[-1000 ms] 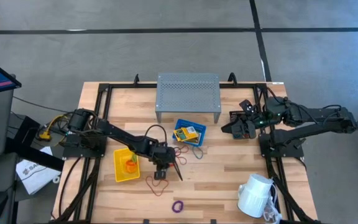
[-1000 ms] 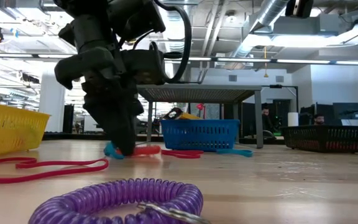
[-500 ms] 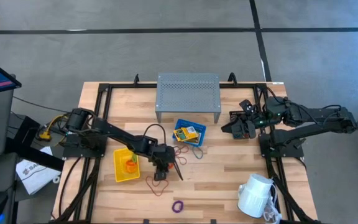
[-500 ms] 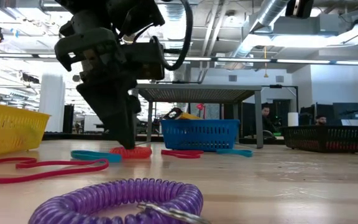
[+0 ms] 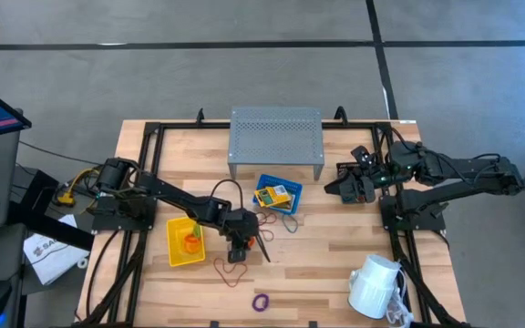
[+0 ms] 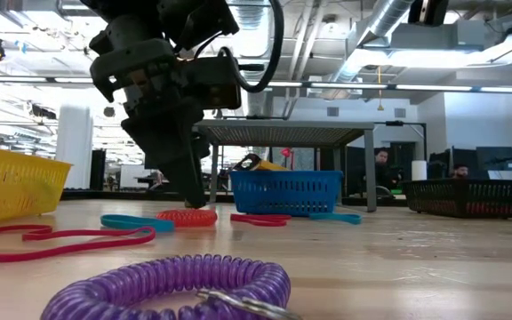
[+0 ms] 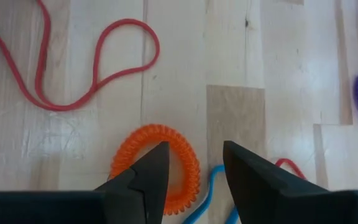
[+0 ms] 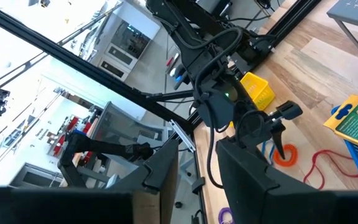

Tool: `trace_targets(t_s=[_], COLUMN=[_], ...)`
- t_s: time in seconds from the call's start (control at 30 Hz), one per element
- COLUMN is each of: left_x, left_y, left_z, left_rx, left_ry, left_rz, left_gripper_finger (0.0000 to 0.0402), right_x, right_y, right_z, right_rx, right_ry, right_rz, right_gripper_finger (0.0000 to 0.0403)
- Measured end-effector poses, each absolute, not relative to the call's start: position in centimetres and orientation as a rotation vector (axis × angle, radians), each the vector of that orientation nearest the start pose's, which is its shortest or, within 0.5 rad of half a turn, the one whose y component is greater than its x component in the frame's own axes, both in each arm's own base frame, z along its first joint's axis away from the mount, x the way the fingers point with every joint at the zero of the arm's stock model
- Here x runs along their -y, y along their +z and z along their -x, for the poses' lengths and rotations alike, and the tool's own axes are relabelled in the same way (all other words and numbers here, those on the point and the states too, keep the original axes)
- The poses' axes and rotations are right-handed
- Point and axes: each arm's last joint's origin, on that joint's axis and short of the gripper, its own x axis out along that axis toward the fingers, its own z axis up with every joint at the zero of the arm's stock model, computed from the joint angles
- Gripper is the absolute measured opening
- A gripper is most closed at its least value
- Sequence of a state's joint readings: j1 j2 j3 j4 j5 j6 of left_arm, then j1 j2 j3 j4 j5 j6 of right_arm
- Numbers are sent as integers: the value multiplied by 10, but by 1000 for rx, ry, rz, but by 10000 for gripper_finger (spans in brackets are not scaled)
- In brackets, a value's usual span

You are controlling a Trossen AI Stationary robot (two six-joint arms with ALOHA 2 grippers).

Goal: Pick & Place Office Desk Supplies
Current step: Put the orange spring keychain into the yellow bin

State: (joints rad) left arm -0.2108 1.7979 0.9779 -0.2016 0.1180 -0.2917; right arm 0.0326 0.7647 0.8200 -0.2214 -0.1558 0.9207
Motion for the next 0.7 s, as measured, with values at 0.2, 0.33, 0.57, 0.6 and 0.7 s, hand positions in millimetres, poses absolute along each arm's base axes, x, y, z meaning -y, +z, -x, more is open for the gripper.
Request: trace_targets(t_s=[0.2, 0.33, 0.57, 0.6, 0.7], left_x=[74, 74, 77, 78, 80], left_y=[140, 134, 126, 123, 119], left_z=[-333, -334, -336, -336, -336], left_rx=[-1053, -1060, -1071, -1076, -1092], left_ry=[-142, -133, -137, -137, -131], left_rz=[176, 157, 152, 149, 140], left_gripper_finger=[145, 145, 145, 145, 140], right_x=[-10, -10, -10, -10, -10], right_y=[344, 344, 347, 348, 348], right_z=[-166, -166, -166, -166, -166], right_rx=[-241, -240, -204, -201, -198], right_ry=[98, 99, 117, 118, 120], right_rz=[-925, -925, -921, -920, -920], right_gripper_finger=[111, 111, 111, 111, 111])
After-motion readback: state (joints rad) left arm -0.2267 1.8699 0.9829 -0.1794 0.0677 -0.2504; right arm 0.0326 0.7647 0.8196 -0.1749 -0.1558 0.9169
